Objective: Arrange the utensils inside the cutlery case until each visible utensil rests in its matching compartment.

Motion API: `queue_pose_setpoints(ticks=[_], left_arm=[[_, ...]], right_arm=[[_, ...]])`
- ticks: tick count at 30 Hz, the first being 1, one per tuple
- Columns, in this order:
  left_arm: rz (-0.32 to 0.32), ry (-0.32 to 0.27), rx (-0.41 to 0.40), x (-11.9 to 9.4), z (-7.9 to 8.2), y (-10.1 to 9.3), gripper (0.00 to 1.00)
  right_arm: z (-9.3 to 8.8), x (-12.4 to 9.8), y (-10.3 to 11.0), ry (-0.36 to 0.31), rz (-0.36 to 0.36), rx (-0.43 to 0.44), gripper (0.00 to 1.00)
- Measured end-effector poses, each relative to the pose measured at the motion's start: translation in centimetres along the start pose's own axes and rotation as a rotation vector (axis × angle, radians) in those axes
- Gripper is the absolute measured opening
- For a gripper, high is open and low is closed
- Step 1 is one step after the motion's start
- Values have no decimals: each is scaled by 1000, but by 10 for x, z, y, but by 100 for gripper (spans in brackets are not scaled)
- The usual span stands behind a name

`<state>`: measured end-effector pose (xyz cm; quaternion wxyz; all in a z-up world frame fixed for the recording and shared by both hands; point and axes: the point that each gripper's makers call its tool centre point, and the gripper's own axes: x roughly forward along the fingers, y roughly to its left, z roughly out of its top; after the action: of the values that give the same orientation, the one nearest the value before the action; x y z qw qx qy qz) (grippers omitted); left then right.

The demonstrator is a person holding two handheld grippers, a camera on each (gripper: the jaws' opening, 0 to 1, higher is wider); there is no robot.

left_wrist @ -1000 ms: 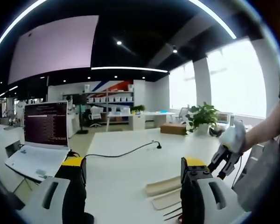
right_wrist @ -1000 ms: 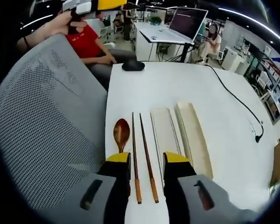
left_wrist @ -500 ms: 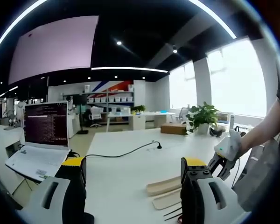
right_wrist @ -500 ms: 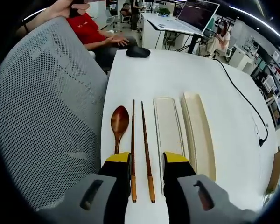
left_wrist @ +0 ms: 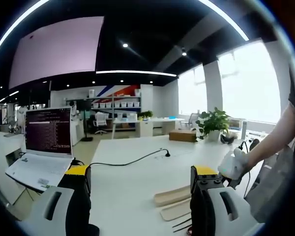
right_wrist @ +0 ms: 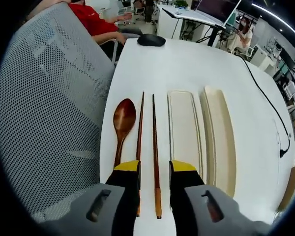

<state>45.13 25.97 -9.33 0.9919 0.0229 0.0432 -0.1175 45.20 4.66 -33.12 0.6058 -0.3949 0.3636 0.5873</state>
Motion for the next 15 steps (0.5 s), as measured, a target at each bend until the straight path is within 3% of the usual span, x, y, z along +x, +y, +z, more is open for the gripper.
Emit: queue_pose_setpoints(ticks=[15], left_arm=[[-10, 13, 3, 2, -3, -2, 85]], right_arm=[[-6, 19, -2, 61, 43, 5, 17]])
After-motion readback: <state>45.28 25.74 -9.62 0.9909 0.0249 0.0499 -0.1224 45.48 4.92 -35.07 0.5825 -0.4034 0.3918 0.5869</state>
